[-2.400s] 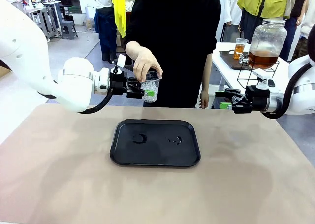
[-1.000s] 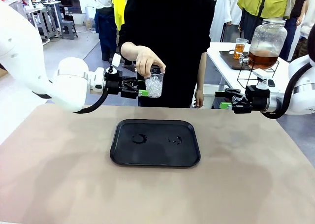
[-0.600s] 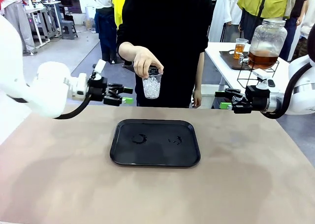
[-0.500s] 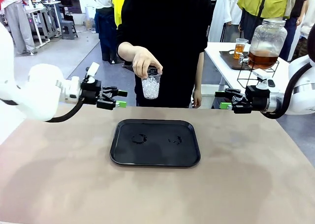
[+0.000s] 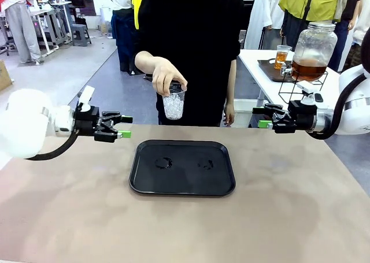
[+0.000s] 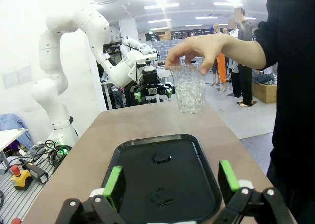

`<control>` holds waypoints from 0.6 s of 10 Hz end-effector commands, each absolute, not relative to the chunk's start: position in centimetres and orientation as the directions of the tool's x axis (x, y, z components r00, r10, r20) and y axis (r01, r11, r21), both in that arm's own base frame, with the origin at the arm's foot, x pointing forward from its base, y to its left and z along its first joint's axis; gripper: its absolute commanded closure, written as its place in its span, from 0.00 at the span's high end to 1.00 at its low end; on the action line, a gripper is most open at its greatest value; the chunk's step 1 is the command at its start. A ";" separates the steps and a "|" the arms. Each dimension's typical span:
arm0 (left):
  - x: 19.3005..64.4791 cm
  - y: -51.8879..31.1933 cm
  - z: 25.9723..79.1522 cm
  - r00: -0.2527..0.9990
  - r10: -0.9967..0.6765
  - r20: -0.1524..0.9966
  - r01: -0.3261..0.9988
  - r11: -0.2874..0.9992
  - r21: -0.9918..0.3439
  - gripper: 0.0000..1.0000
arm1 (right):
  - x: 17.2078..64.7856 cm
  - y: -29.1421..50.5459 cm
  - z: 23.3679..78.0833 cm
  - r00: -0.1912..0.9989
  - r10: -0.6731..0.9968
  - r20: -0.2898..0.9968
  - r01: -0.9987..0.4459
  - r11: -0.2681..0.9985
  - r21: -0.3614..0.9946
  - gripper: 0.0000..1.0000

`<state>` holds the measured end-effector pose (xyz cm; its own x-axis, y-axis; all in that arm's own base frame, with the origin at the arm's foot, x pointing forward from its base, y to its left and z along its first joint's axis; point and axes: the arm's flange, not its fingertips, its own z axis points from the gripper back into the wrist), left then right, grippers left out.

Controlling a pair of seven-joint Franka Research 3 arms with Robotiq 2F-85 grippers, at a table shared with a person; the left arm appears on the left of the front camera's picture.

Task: Pour the drink into the iced cup.
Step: Open the gripper to release the iced cup you were holding.

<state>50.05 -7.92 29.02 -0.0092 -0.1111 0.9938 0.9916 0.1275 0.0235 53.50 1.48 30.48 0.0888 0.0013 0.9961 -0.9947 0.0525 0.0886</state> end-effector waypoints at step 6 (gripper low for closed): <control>50.6 -8.6 29.5 -0.009 -0.119 0.993 0.992 0.121 0.023 1.00 | 53.6 1.5 30.8 0.082 0.001 0.997 -0.995 0.051 0.081 1.00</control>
